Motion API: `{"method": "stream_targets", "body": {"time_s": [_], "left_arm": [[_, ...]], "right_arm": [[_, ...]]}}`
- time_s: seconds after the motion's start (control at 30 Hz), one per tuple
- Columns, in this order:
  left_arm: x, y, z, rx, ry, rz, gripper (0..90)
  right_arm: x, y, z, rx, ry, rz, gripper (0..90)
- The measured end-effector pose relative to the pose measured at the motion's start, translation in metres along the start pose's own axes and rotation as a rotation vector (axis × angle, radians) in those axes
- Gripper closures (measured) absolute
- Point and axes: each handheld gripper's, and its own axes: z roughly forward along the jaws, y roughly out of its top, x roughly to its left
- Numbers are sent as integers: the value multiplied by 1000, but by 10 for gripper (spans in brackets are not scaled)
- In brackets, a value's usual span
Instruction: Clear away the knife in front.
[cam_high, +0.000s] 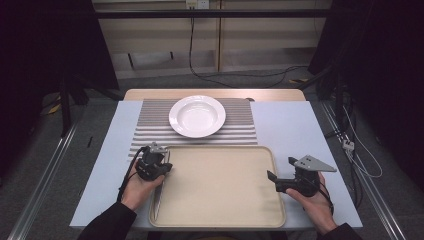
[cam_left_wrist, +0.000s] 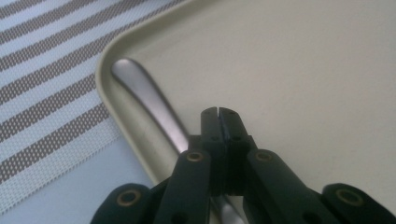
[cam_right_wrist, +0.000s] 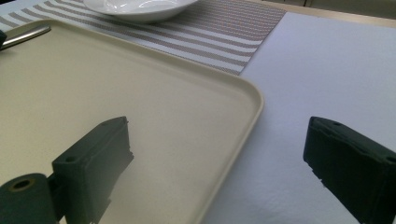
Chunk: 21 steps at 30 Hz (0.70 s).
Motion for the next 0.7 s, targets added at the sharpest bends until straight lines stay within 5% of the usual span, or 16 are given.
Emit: {"method": "stream_targets", "body": {"time_s": [0.13, 0.4, 0.53, 0.7], "left_arm": [[-2, 2, -5, -43, 6, 16, 727], [-4, 3, -15, -153, 49, 33, 224], [-4, 2, -24, -208, 40, 29, 109], [-6, -5, -34, -243, 7, 40, 73]], "right_arm": [[0, 0, 0, 0, 0, 2, 75], [0, 0, 0, 0, -1, 5, 75], [-1, 0, 0, 0, -2, 2, 75], [-1, 0, -1, -2, -3, 6, 75]]}}
